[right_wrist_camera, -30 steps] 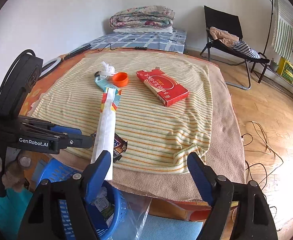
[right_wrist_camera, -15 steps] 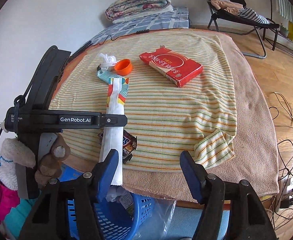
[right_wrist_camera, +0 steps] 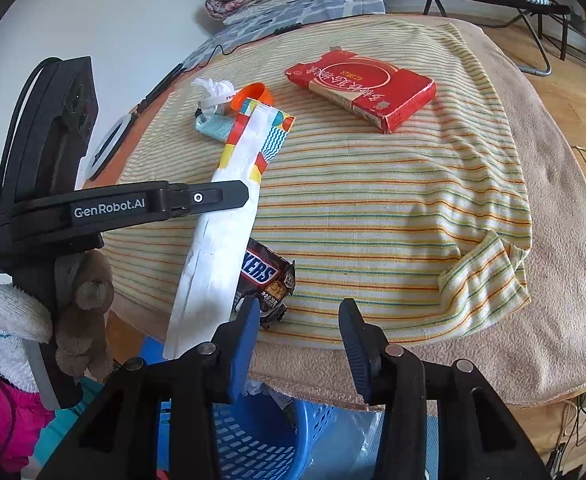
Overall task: Collect trash
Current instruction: 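Grasp the Snickers wrapper with the right tool while the left tool holds the paper wrapper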
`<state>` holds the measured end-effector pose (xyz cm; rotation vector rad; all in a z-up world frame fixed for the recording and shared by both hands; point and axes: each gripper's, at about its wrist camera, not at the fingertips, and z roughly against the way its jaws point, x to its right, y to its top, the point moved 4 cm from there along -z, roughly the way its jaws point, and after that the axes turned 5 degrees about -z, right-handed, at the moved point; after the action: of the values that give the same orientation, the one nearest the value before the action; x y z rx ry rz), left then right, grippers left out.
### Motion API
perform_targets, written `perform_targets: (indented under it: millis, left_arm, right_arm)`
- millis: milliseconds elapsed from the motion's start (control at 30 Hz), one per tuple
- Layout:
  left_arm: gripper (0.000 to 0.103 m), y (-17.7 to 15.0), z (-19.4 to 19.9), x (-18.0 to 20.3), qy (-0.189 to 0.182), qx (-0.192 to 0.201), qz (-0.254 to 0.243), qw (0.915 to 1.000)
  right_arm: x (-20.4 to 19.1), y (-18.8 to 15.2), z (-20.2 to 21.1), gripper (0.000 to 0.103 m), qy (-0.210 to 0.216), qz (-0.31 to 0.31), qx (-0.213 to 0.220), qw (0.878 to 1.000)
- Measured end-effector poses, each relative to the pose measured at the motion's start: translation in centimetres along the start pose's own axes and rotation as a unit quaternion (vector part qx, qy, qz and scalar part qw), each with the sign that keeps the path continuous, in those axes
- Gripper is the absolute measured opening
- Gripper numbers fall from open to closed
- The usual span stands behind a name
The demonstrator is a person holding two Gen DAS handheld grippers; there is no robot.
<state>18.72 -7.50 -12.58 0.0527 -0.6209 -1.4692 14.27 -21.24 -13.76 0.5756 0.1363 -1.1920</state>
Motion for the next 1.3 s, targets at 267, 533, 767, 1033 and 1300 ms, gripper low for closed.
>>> perform_targets:
  millis: [267, 533, 767, 1033, 1300]
  left_arm:
    - [0.006, -0.2, 3.6, -2.1, 0.016, 0.027, 0.001, 0.9995]
    - [0.006, -2.1, 6.3, -5.7, 0.018, 0.036, 0.037, 0.9985]
    - [0.006, -3.8, 7.5, -6.8, 0.023, 0.035, 0.036, 0.9985]
    - [0.006, -4.6, 8.5, -7.1, 0.024, 0.04, 0.036, 0.9983]
    - [0.006, -5.2, 9.0, -6.7, 0.024, 0.043, 0.028, 0.9984]
  right_arm:
    - [-3.7, 0.8, -0.1, 0.071, -0.024, 0.097, 0.031, 0.994]
    - [-6.4, 0.2, -4.0, 0.074, -0.074, 0.183, -0.004, 0.98]
    - [-6.5, 0.5, -5.1, 0.07, -0.085, 0.191, -0.011, 0.978]
    - [-5.7, 1.1, -4.6, 0.028, -0.082, 0.169, -0.004, 0.982]
    - [-5.8, 0.9, -3.8, 0.007, -0.062, 0.152, 0.003, 0.986]
